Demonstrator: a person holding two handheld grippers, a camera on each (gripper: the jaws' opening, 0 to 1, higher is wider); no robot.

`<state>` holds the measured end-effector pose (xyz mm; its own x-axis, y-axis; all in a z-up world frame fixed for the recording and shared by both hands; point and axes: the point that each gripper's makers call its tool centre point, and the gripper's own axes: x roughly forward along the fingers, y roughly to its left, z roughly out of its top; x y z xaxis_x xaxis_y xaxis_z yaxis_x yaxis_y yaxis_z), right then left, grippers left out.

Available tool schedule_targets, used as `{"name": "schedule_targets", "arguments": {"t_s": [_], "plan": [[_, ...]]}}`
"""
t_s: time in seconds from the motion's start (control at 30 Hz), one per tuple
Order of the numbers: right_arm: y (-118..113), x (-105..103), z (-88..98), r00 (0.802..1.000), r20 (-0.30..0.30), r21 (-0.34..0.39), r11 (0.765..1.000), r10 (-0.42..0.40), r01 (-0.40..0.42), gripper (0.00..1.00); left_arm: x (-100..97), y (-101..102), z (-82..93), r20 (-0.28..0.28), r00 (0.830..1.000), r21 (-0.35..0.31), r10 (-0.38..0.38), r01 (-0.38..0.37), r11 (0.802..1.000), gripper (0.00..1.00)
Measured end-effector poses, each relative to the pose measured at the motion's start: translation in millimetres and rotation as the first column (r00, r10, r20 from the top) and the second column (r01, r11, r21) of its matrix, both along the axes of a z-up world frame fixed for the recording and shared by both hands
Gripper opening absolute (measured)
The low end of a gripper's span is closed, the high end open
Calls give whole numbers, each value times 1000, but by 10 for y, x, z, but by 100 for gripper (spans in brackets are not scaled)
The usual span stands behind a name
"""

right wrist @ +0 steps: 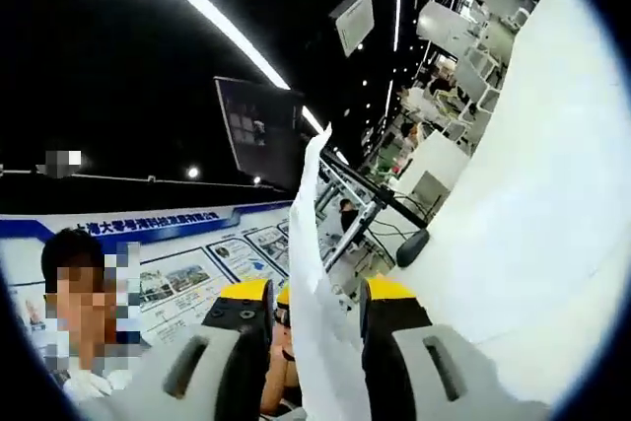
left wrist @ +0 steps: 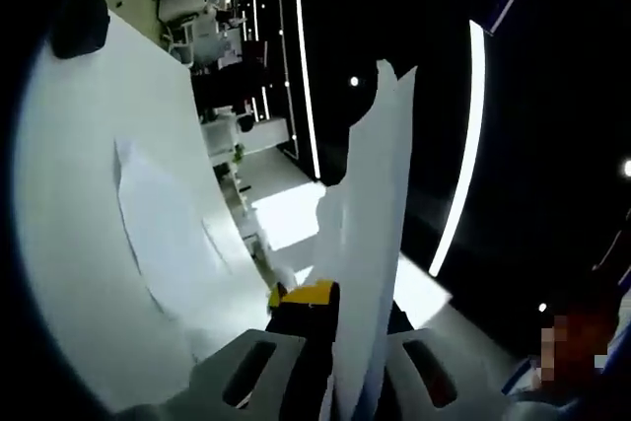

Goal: Organize the stack of printing papers by aligning and flattening the scattered papers on the table

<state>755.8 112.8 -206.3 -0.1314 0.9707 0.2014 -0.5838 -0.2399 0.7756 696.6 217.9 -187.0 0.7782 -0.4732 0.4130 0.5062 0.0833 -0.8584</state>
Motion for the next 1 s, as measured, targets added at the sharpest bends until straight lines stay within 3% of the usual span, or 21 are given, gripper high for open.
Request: {"name": "schedule_targets", "arguments": {"t_s": [0.1,0.2,0.3,0.4,0.53,0.6,0.83,1.0], "plan": [[6,69,-50,1000,-19,-26,1000,-16,16,6,-8,-39,-2,0,1000,6,-8,8,1000,6],[-23,56,-24,1000,2,-11,1000,-15,15,0,-8,-37,-18,-2,1000,11,-9,9,1000,6],[-43,51,18,999,45,-12,1000,-26,27,0,-16,-40,-34,-8,1000,17,-8,8,1000,6],[-56,118,-71,987,141,-70,994,-71,81,0,-9,-57,-88,-23,1000,58,4,-3,998,6],[-94,38,-9,994,97,-77,995,-58,65,0,33,-37,-203,-61,998,101,33,-26,994,6],[-94,56,10,982,172,-76,993,-81,95,0,65,-8,-284,-88,995,123,54,-43,991,6],[-102,18,85,971,225,-95,990,-81,105,0,96,25,-381,-120,990,133,75,-59,989,6],[-111,68,72,978,190,-93,990,-86,105,0,83,8,-331,-113,992,108,60,-47,993,7]]}}
